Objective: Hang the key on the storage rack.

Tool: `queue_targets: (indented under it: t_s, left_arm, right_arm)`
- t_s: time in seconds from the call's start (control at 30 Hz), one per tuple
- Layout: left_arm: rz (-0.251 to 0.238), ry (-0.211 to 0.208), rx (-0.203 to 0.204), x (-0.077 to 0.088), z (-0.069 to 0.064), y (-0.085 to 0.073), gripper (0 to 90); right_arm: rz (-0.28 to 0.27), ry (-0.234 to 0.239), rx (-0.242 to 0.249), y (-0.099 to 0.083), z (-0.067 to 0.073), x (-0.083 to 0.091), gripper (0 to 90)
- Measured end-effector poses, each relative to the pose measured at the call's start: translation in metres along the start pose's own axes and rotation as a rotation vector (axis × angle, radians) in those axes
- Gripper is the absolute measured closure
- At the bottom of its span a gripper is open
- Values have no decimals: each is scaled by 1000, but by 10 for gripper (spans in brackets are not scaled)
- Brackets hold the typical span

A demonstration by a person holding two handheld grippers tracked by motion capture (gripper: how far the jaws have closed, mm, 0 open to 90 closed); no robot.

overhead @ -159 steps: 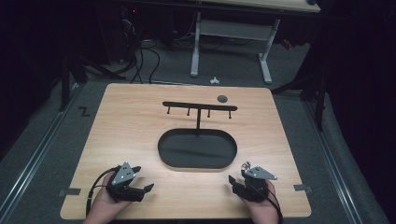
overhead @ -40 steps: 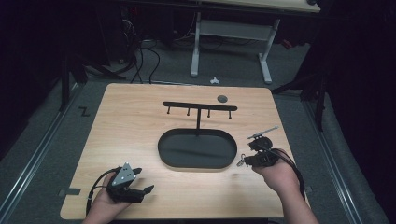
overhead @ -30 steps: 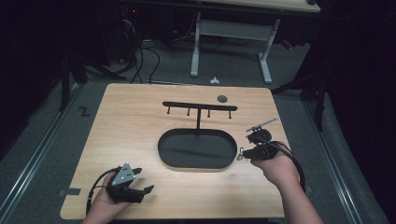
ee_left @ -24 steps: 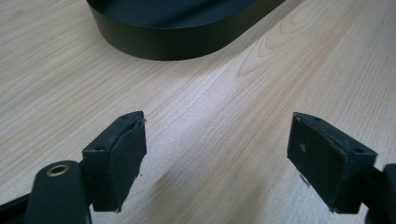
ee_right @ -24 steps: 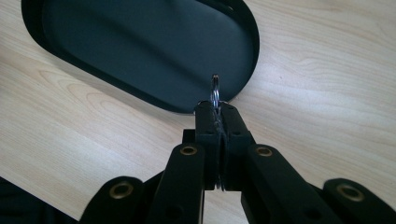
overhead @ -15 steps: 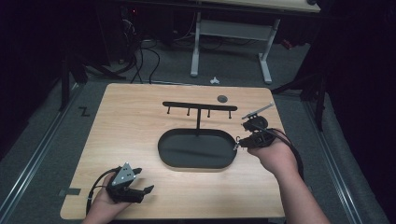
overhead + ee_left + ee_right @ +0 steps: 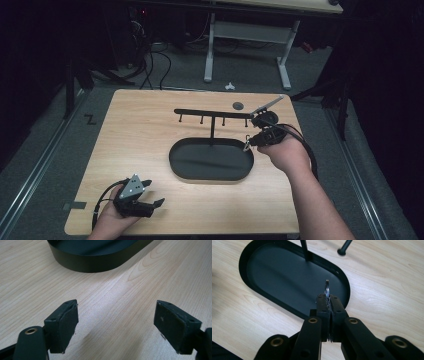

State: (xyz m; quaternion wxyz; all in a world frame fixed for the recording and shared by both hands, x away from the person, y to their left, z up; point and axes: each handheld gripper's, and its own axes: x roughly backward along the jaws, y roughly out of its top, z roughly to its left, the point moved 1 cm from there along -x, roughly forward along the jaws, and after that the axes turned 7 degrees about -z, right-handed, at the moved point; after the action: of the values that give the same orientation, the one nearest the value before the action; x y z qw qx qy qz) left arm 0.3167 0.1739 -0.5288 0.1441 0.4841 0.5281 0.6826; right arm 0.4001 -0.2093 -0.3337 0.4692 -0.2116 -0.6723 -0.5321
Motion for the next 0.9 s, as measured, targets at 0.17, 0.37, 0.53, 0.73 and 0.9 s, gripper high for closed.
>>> queue_targets:
  t_s: [0.17,0.37,0.53,0.73,0.9]
  left_arm:
    - [-1,1,3,0,0,0,203]
    - [-5,5,4,0,1,0,203]
    - [-7,5,7,1,1,-1,203]
    - [-6,6,7,1,1,-1,203]
    - [-5,6,8,1,1,-1,203]
  right_arm:
    - [-6,-2,-5,10,-1,-1,882]
    - [-5,-6,-8,20,-2,-4,882]
    - [-1,-3,-8,25,-2,-8,882]
    - [-3,-2,1,28,-2,-9,882]
    - [0,-7,-16,29,-6,-8,882]
